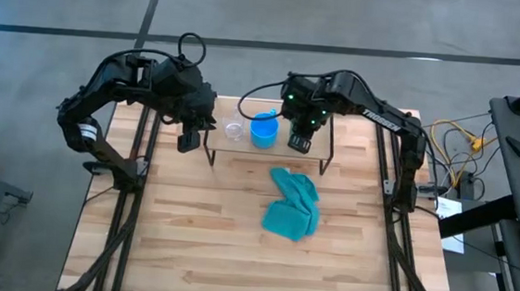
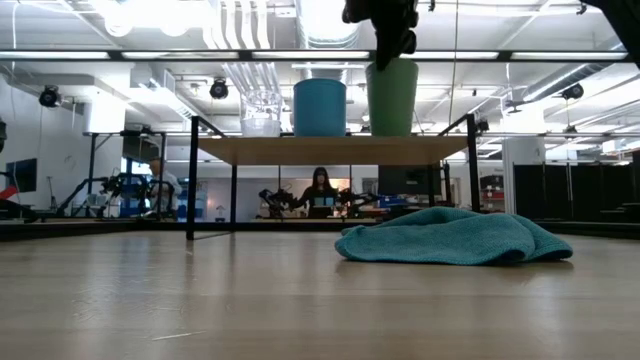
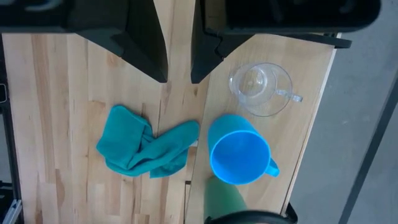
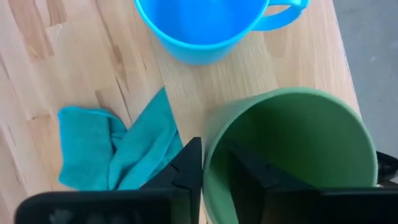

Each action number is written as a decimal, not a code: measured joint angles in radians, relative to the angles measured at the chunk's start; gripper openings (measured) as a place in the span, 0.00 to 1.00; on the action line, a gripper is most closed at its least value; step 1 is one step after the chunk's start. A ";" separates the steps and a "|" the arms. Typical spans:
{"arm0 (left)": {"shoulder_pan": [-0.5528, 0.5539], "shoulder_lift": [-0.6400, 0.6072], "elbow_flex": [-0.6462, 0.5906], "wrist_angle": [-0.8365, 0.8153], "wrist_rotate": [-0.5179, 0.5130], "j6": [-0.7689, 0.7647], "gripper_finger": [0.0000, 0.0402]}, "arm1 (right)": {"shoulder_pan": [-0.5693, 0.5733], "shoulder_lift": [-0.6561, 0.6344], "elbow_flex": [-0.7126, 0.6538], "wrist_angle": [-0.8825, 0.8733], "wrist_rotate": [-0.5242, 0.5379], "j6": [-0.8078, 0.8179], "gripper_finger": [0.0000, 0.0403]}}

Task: Stack small to large cups/mugs on shelf
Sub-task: Put the green cup on the shelf, then return to Home Position

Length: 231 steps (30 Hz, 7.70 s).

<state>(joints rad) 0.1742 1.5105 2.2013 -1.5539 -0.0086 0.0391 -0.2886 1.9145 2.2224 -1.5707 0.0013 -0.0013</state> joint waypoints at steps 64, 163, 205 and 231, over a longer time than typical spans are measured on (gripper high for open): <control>0.001 -0.280 0.000 -0.018 -0.084 -0.237 0.14 | 0.102 -0.381 0.130 0.031 -0.001 0.211 0.20; 0.001 -1.480 -1.702 1.049 -0.031 -0.532 0.14 | 0.214 -1.892 -2.007 1.515 -0.211 0.393 0.17; 0.001 -1.475 -2.188 1.569 0.077 -0.452 0.14 | 0.214 -1.912 -2.064 1.520 -0.216 0.384 0.17; 0.001 -1.472 -2.195 1.579 0.074 -0.452 0.14 | 0.214 -1.912 -2.214 1.621 -0.210 0.419 0.17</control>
<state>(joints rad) 0.1753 0.0383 0.0060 0.0250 0.0659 -0.4133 -0.0742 0.0025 0.0086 0.0499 -0.2085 0.4180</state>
